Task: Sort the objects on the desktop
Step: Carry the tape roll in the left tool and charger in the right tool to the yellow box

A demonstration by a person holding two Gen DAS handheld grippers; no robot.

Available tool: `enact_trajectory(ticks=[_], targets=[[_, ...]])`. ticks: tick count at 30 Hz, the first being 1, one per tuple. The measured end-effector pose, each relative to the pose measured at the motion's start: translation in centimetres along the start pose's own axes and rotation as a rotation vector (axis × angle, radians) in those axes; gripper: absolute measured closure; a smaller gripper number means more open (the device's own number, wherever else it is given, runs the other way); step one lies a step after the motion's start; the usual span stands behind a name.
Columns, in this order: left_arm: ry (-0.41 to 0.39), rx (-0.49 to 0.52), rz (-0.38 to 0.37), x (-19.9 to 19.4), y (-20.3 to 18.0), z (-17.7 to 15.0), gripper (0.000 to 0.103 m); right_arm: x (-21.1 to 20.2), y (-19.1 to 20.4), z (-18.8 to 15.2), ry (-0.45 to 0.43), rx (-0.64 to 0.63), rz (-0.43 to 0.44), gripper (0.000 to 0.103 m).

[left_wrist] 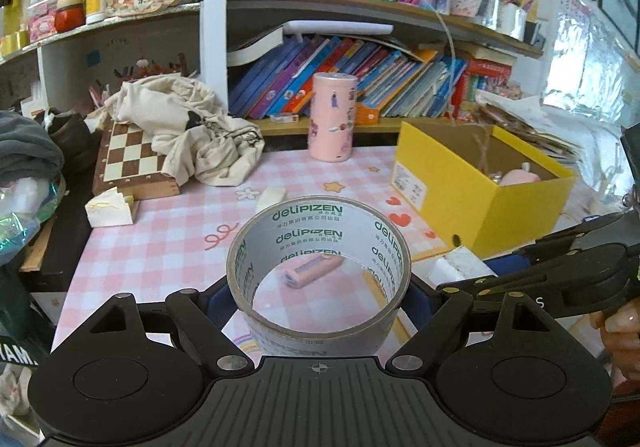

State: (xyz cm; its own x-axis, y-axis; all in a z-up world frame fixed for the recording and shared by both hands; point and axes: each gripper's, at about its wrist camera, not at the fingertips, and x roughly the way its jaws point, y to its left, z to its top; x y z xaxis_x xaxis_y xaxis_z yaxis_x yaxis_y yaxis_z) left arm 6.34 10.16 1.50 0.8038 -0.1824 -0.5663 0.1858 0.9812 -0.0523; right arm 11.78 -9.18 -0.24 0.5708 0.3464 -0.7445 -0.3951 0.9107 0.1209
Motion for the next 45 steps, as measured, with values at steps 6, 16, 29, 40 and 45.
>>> enact_trajectory(ticks=[6,16,29,40,45], targets=[[-0.008,0.013,-0.013,-1.5,-0.7,-0.7,0.019,-1.5,-0.1,-1.4,-0.005,0.025,-0.018,0.062],[-0.019,0.018,-0.054,-3.0,-2.1,-1.3,0.019,-3.9,-0.2,-3.8,-0.014,0.066,-0.049,0.062],[-0.002,0.043,-0.096,-3.1,-4.2,-1.6,0.019,-5.4,-2.3,-5.7,0.004,0.118,-0.088,0.062],[0.008,0.061,-0.134,-1.8,-6.6,-0.8,0.019,-6.4,-4.8,-6.4,0.012,0.141,-0.117,0.062],[0.016,0.087,-0.169,-0.7,-8.4,-0.2,0.019,-6.9,-6.9,-6.8,0.012,0.184,-0.146,0.062]])
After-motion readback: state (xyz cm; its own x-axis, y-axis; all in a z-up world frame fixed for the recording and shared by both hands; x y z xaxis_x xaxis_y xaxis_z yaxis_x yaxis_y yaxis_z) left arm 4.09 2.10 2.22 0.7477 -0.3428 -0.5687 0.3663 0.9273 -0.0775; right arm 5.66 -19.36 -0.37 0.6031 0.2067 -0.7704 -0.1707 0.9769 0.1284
